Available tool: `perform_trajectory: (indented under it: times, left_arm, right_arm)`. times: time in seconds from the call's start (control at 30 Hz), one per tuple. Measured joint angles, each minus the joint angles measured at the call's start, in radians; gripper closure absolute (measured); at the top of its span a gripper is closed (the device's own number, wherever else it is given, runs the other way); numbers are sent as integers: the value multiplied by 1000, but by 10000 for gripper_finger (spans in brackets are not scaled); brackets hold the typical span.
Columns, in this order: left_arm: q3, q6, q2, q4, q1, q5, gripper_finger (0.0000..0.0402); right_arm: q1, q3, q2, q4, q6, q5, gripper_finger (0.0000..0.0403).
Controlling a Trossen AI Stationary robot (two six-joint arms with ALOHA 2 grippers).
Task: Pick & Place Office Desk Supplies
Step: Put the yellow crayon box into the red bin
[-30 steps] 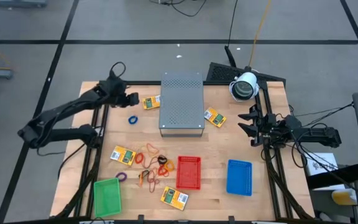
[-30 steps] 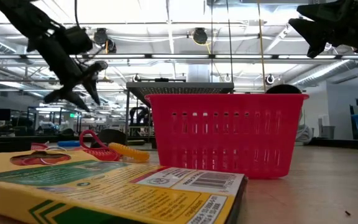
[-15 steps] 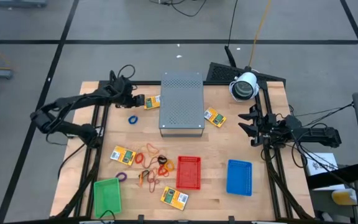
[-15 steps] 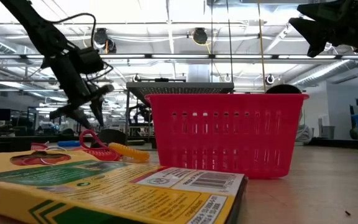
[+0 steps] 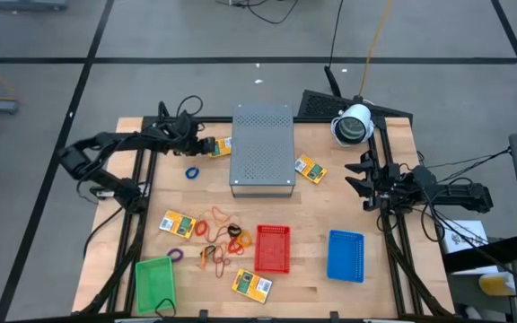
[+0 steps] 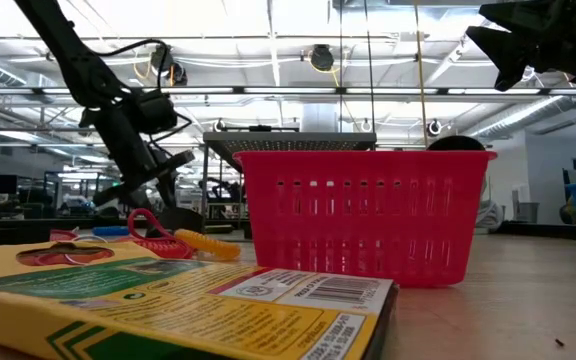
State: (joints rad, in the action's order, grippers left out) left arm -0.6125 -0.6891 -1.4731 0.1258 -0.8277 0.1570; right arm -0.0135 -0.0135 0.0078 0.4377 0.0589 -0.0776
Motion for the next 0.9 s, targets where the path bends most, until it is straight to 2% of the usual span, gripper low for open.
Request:
perform_trajectory:
  times: [0.67,0.77,0.9]
  left_arm:
    - [0,-27,-85,-87,57,-97,236]
    - [0,-22,-88,-100,65,-100,265]
    - [0,-9,-92,-121,68,-70,338]
  right_arm:
    - [0,0,0,8,0,0,234]
    - [0,0,0,8,0,0,234]
    - [0,0,0,8,0,0,234]
